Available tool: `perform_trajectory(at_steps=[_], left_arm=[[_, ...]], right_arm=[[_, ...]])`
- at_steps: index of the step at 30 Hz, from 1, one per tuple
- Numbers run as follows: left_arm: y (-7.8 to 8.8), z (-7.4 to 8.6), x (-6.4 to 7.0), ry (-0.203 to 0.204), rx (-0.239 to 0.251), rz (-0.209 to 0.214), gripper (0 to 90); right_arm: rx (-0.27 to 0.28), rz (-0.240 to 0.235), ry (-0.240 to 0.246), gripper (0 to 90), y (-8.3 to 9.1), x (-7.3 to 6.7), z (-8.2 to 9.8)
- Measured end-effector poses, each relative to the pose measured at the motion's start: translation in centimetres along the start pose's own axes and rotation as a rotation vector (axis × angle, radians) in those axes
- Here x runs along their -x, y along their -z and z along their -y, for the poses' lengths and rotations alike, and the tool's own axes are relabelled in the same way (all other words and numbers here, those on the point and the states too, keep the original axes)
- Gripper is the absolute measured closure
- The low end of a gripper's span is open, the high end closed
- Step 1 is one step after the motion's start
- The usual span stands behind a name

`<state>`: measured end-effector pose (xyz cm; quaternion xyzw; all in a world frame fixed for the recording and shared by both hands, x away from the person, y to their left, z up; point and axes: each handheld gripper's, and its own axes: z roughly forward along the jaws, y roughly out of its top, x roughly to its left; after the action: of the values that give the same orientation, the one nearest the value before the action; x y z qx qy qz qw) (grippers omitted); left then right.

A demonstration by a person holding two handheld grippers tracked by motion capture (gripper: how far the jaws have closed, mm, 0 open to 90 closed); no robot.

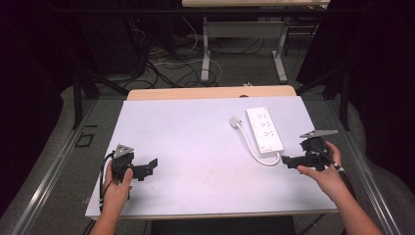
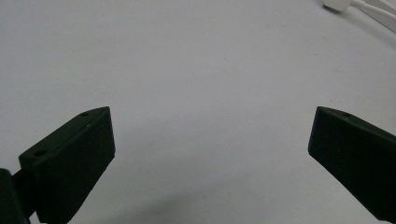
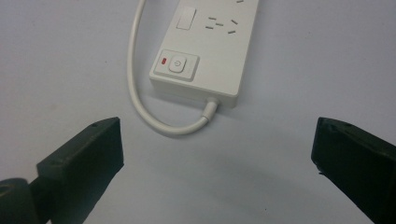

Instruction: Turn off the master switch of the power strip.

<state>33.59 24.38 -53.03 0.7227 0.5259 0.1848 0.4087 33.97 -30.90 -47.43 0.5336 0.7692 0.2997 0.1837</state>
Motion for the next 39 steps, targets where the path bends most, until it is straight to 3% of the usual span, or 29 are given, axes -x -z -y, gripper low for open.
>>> perform_trajectory(at_steps=[21,29,39], left_arm=[[0.0,0.0,0.1,-0.002,-0.004,-0.001,0.5],[0.0,0.0,0.1,-0.003,-0.005,-0.002,0.5],[0.0,0.0,0.1,-0.004,-0.006,-0.002,0.5]], right_arm=[[-0.081,0.007,0.071,6.7,0.2,-0.5,-1.6],[-0.118,0.004,0.069,14.9,-0.1,0.2,-2.5],[-0.133,0.006,0.102,21.1,0.0,0.5,-3.7]])
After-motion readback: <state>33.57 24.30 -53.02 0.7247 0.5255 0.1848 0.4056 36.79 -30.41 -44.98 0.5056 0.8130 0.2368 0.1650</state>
